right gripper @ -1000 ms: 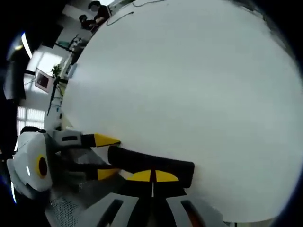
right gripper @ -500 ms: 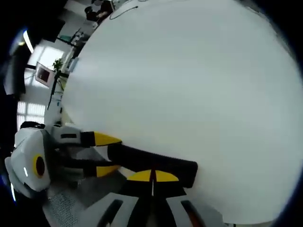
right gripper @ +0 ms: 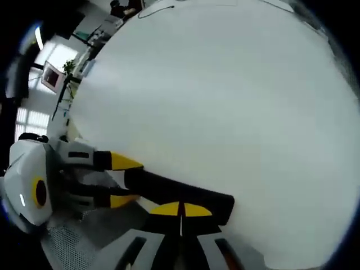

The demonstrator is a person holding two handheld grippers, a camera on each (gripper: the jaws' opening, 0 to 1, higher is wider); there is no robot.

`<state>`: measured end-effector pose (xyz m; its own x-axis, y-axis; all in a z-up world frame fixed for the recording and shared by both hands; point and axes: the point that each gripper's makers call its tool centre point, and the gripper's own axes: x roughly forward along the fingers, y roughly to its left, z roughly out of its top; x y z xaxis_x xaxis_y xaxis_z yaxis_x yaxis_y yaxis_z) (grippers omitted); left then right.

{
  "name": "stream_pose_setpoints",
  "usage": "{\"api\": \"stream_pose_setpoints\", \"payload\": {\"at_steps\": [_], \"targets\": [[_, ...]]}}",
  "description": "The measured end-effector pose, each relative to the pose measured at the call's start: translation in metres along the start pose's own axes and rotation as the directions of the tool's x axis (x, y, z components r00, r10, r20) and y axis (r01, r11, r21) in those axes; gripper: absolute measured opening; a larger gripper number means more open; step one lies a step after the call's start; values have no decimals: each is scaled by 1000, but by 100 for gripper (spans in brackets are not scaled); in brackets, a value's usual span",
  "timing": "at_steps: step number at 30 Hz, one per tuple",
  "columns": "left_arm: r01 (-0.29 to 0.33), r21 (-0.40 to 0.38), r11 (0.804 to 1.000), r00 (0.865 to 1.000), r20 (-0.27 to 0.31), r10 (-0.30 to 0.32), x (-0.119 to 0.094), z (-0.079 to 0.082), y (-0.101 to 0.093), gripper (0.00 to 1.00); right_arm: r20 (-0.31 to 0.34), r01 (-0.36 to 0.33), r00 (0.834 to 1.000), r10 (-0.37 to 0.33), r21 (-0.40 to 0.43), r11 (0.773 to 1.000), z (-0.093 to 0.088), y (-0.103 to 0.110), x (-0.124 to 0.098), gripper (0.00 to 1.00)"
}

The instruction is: Press the specified remote control buttons in sequence, fully releasing each button before pressing the next.

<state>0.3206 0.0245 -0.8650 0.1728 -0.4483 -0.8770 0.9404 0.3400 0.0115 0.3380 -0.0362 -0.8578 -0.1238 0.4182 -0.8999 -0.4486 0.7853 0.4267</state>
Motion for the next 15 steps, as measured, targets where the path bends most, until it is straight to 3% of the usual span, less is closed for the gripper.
{"api": "stream_pose_setpoints", "payload": {"at_steps": [4, 15], "targets": [[-7, 1, 1000, 1000, 1, 7, 0, 0, 0, 25, 27, -37, 999, 37, 31, 999, -2, 0, -2, 0], [-3, 0, 1000, 1000, 10, 3, 0, 0, -1, 25, 8, -41, 999, 41, 43, 998, -2, 0, -1, 0]]}}
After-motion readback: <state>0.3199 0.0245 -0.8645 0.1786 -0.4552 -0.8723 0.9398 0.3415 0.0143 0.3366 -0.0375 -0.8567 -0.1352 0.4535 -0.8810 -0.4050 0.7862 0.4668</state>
